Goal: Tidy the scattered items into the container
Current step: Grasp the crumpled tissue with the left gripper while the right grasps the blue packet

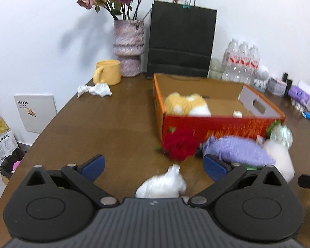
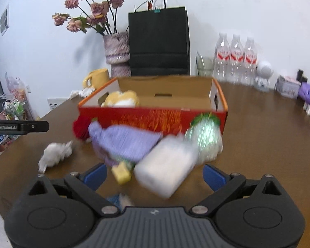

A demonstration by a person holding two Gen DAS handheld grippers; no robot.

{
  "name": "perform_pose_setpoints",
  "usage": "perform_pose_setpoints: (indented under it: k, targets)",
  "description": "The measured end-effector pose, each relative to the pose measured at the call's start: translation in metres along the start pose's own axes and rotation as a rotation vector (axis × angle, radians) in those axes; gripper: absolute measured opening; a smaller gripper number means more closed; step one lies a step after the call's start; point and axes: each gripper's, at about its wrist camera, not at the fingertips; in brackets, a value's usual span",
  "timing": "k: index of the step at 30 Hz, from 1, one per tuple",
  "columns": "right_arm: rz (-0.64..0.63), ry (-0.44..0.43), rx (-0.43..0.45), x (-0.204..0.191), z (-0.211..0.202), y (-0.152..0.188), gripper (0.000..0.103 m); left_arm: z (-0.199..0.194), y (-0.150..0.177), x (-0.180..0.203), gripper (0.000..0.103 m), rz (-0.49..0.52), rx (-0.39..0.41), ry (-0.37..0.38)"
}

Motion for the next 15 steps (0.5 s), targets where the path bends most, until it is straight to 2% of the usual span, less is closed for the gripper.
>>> perform_pose_setpoints:
  k: [7,15]
  targets:
    - [0.094,0.064,-0.022,-0.026,-0.005,0.043,0.100,0.003,0.020,-0.007,0.103,0.104,-0.026,0.060]
    - [0.147,0.191,-0.048,-0.062,0.009,0.057,0.099,0.025,0.026,-0.009,0.103,0.239,-0.045,0.170]
Point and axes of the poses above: each gripper's, at about its wrist camera, not at the fingertips, and z roughly the way its jaws point, x to its right, y to its underside, and after that the axes turned 3 degrees about x, right-handed
